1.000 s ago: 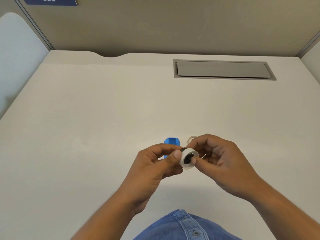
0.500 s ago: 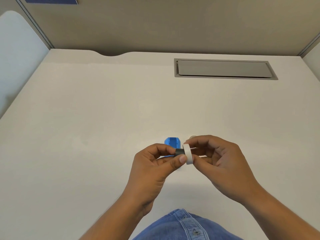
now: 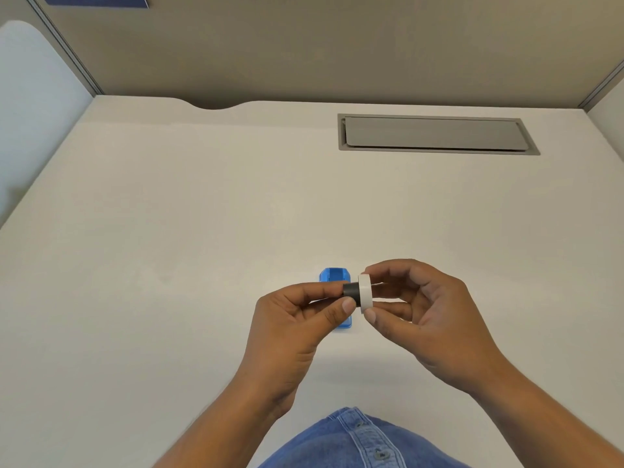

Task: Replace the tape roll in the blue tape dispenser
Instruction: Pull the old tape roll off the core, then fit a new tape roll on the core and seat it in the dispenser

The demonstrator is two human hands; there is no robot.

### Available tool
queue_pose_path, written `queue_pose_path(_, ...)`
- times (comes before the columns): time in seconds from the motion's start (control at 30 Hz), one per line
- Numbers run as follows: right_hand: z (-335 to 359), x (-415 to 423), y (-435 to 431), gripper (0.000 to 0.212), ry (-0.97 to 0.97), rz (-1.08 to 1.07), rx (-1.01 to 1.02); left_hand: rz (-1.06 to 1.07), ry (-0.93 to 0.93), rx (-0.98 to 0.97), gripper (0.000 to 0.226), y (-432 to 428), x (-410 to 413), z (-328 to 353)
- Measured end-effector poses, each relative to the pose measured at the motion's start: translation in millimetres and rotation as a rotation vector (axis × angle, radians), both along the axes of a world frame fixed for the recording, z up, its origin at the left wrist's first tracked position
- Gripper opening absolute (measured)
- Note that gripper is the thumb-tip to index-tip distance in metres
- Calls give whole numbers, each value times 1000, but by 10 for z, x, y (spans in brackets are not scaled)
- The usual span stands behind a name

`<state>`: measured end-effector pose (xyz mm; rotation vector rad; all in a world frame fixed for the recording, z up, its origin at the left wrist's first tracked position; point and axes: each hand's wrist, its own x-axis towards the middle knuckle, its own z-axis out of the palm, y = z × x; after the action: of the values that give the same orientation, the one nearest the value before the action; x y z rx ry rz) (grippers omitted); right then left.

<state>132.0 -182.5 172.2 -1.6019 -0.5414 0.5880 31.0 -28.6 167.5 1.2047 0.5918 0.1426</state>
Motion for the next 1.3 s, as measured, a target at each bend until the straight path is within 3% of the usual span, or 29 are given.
queue_pose_path(0.2,-105,89,-47,34,-85,-63,-60,44,3,-5,28,19,-7,-21)
queue_pose_path(0.37,-475,195,-119,40,-239,-174,-296,93,-7,-8,26,38,-19,-71)
queue_pose_path(0.63,-1152,229,-307,50,-222,-255,-494,113,-12,-27,21,53,-56,-104)
queue_pose_path(1.3,-1361,340,-326,46,-347,-312,-604,96,93,15,27,40,-40,-189)
